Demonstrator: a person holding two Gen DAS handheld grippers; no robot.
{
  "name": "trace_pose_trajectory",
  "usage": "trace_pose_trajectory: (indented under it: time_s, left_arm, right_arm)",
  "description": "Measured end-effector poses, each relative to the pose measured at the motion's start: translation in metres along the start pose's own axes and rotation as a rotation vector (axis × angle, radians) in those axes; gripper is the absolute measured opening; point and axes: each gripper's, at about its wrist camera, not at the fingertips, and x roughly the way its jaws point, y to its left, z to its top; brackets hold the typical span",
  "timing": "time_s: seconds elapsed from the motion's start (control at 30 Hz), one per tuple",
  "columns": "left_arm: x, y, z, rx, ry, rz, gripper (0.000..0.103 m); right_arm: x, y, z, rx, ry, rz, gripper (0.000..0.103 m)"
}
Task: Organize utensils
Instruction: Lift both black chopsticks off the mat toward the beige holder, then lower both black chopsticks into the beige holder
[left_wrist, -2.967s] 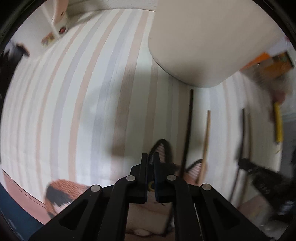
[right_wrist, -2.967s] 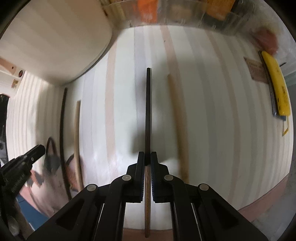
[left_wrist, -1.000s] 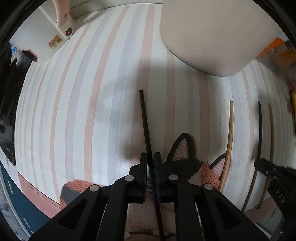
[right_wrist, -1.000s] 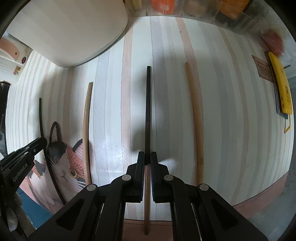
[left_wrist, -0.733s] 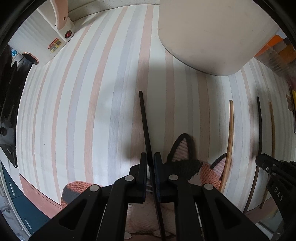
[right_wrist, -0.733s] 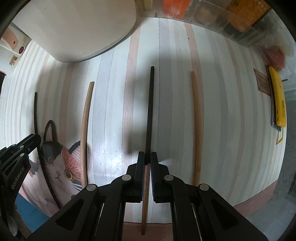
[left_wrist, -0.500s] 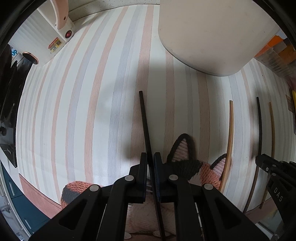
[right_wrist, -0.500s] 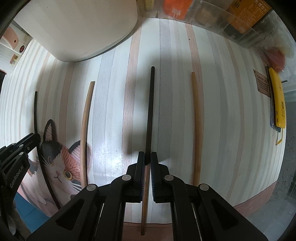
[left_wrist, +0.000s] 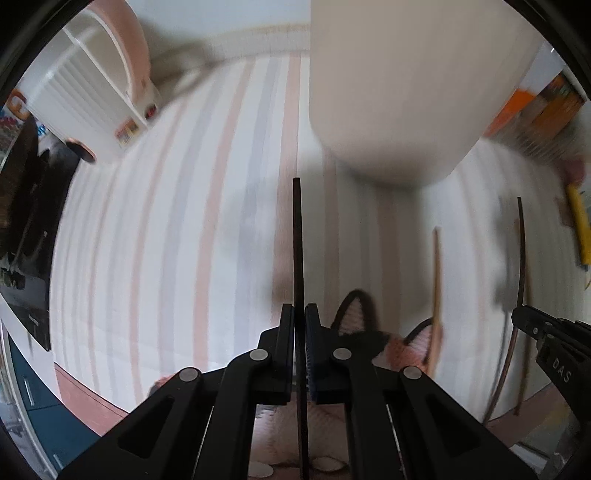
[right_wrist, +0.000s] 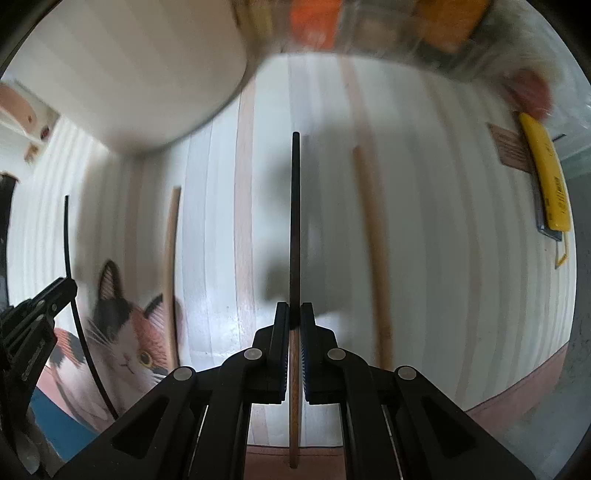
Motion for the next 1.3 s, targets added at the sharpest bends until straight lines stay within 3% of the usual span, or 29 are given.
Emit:
trace_pose_trajectory:
  time_s: [0.3,0.5,0.93,1.07,1.3]
  left_arm:
    - [-0.071,0.006,0.003,-0.025,-0.163,-0.054,0.003]
    - [-0.099,0.009,0.015,-0.031,-0.256,-0.047,0.003]
    - [-0.142,0.013,0.031,-0.031,-0.396,-0.042,0.002]
    - [-0.163,0.015,0.033,-0.037,-0.421,-0.071,0.002]
    - [-0.205,0.016,0.036,-0.07,-0.418,-0.21,0.002]
  right_arm:
    - [-0.068,-0.005,-0.005,-0.003,-0.189,0.035,0.006]
    - [-0.102,-0.009,0.0,0.041,-0.302,0.059,0.006]
    - [-0.155,-0.007,0.023,0.042,-0.444,0.076,0.005]
    - [-0.175,-0.007,0.026,0.045,-0.467,0.1,0.005]
    - [-0.218,-0.015,0.034,0.056,-0.485,0.174,0.005]
